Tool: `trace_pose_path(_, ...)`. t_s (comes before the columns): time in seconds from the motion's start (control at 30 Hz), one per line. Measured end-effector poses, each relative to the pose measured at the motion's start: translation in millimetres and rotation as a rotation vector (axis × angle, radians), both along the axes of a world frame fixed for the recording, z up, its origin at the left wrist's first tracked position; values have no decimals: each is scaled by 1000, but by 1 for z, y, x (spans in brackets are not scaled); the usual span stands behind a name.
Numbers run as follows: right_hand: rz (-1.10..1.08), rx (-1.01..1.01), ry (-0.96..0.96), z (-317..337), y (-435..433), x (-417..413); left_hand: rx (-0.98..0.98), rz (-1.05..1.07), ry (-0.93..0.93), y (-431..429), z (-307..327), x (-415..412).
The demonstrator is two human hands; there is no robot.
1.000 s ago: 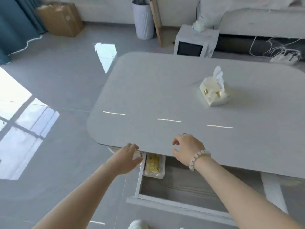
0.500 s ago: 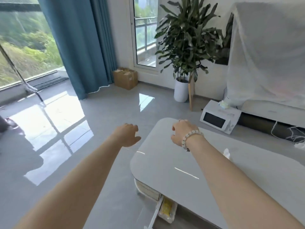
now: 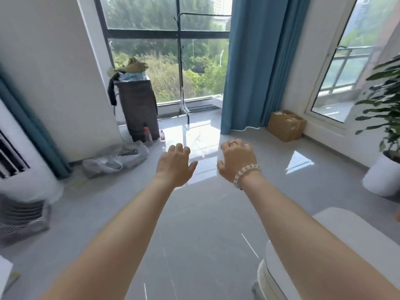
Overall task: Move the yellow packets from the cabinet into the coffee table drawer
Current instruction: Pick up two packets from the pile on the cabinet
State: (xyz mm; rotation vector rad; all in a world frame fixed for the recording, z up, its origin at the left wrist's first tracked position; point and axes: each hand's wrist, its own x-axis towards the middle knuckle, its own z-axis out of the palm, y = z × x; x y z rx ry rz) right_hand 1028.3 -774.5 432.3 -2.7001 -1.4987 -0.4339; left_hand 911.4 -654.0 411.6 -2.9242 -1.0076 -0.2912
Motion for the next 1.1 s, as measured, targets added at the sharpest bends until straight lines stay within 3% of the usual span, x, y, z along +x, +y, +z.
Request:
trace_pose_path(0.4,376,13,38,-12,273,-92,25,394,43,226,-11,-125)
trace_pose_path(0.63,525,2,135,-28,380,-125,-49,558,100,303,-28,-166)
trace_pose_path(0.9,756,-52,117,-31,531,-155,-87,756,129,409,-36,-202)
trace_pose_path(1.1,967,-94,140,-29,629,-217,-60,1008,93,466,-27,-259)
